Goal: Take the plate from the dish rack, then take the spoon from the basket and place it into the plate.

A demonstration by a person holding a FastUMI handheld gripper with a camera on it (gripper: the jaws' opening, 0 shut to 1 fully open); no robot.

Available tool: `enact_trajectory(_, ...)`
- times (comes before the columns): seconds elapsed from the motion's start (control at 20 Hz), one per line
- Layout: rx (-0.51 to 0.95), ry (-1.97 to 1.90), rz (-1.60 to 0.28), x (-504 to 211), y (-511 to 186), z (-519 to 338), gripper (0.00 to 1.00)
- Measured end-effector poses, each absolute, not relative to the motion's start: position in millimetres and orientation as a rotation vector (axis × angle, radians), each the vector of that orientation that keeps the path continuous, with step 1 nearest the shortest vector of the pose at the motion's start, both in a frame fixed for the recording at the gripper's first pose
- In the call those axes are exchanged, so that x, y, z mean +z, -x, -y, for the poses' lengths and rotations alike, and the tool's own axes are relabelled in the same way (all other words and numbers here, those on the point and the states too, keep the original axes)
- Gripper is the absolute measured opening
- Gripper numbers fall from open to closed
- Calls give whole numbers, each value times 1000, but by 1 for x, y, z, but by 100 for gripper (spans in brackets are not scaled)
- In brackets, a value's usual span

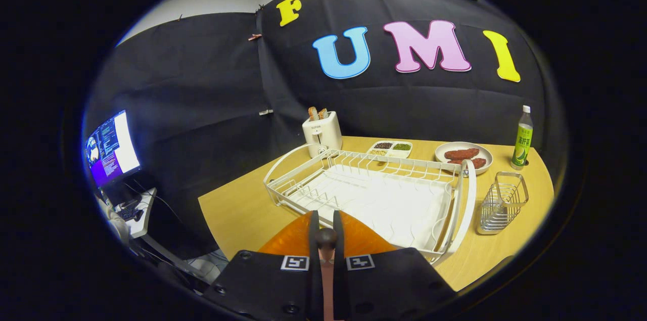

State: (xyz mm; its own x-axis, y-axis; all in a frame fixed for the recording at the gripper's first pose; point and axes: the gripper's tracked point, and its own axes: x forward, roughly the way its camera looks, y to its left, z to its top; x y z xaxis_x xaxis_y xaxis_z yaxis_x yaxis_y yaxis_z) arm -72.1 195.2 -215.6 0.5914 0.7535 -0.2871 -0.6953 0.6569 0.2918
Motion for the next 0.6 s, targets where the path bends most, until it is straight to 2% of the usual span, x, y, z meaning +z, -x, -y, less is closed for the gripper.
enact_trajectory(0.3, 849, -125, -464, -233, 69, -188, 17)
enact_trajectory(0.45, 825, -120, -496, -237, 66, -175, 30)
enact_trajectory(0.5, 824, -116, -500, -237, 66, -173, 37)
enact_trajectory(0.6, 807, -103, -493, -231, 61, -164, 76)
